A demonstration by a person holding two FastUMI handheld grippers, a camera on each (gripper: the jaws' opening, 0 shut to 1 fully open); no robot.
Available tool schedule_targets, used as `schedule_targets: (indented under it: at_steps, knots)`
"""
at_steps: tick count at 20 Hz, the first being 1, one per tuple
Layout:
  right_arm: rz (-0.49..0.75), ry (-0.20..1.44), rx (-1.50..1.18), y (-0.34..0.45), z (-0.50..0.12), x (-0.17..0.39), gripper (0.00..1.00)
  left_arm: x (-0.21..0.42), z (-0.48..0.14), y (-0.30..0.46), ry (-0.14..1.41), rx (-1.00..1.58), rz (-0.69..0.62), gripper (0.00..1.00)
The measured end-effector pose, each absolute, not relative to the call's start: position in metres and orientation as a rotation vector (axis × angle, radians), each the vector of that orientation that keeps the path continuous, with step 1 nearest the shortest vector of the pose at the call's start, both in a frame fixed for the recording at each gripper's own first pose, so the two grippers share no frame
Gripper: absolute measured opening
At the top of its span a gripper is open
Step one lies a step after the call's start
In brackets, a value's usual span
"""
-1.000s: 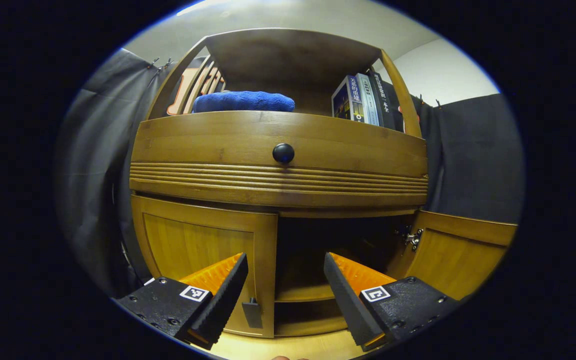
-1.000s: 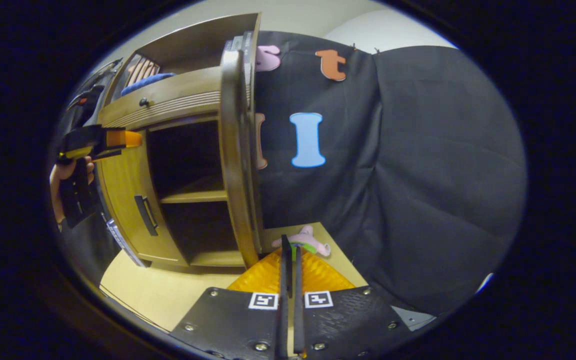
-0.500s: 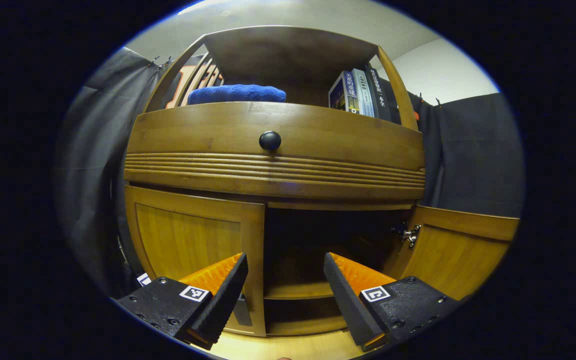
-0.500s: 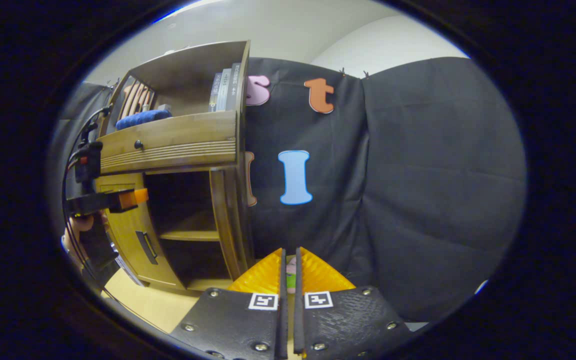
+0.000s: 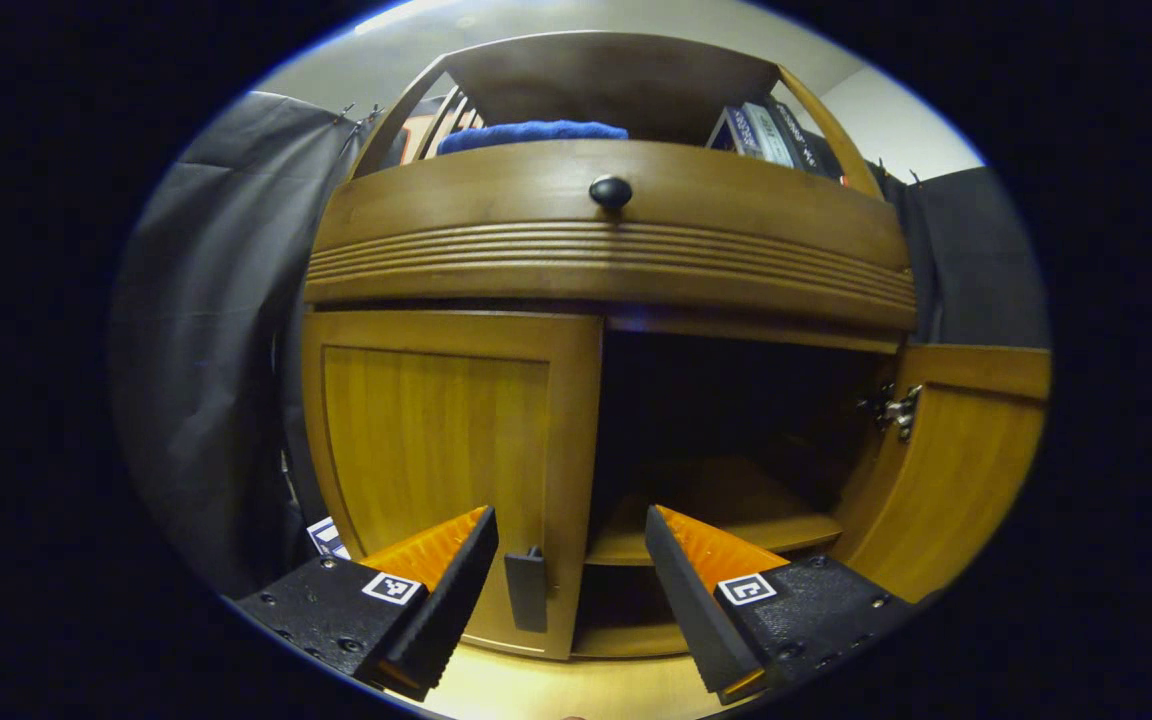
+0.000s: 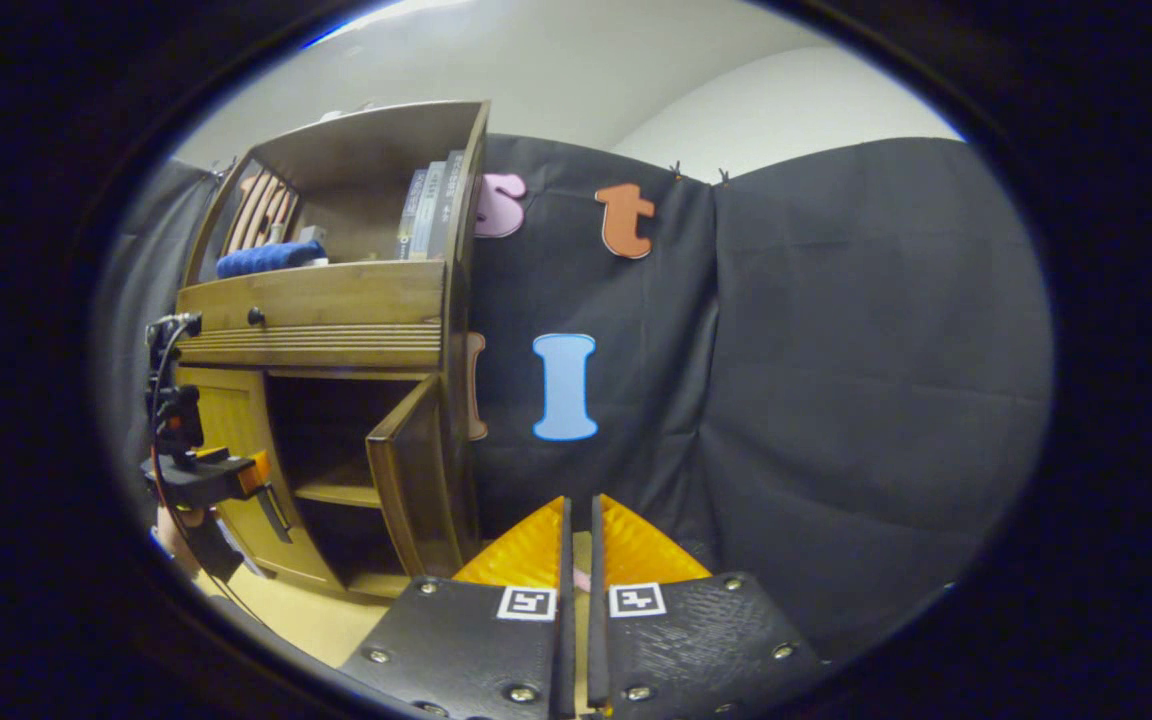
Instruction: Open the right door of the double-door shoe cabinet with the right hand, and open the left door with the left hand.
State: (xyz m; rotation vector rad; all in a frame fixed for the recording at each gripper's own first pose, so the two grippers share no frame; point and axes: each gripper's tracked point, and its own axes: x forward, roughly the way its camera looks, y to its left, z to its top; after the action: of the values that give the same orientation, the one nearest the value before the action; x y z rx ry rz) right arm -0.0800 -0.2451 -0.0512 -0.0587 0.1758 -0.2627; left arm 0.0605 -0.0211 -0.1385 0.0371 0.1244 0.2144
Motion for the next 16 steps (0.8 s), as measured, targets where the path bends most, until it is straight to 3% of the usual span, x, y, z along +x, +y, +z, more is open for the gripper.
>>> schedule_targets:
  at_steps: [1, 4, 7, 8, 10, 11, 12, 13, 15, 16]
  knots:
    - [-0.269, 0.173, -0.061, -0.248, -0.052, -0.083, 0.05, 0.065, -0.145, -0.018, 0.137, 0.03, 0.221, 0.91]
    - [-0.288, 0.174, -0.073, -0.251, -0.052, -0.085, 0.05, 0.073, -0.166, -0.003, 0.171, 0.038, 0.266, 0.8]
    - [-0.312, 0.177, -0.085, -0.255, -0.053, -0.086, 0.05, 0.079, -0.185, 0.007, 0.214, 0.046, 0.282, 0.58]
    - [-0.318, 0.177, -0.087, -0.257, -0.053, -0.087, 0.05, 0.081, -0.191, 0.008, 0.225, 0.043, 0.281, 0.62]
    - [-0.335, 0.177, -0.091, -0.264, -0.054, -0.091, 0.05, 0.083, -0.199, 0.01, 0.238, 0.056, 0.288, 0.51]
    - [-0.343, 0.181, -0.089, -0.268, -0.055, -0.092, 0.05, 0.083, -0.2, 0.011, 0.235, 0.063, 0.29, 0.57]
    - [-0.346, 0.187, -0.083, -0.268, -0.057, -0.093, 0.05, 0.085, -0.202, 0.012, 0.237, 0.068, 0.29, 0.51]
    - [-0.348, 0.194, -0.076, -0.268, -0.059, -0.094, 0.05, 0.086, -0.205, 0.011, 0.241, 0.074, 0.297, 0.52]
    - [-0.357, 0.203, -0.078, -0.271, -0.065, -0.094, 0.05, 0.088, -0.209, 0.015, 0.24, 0.073, 0.304, 0.4]
    - [-0.361, 0.208, -0.081, -0.271, -0.069, -0.095, 0.05, 0.089, -0.207, 0.017, 0.234, 0.067, 0.303, 0.4]
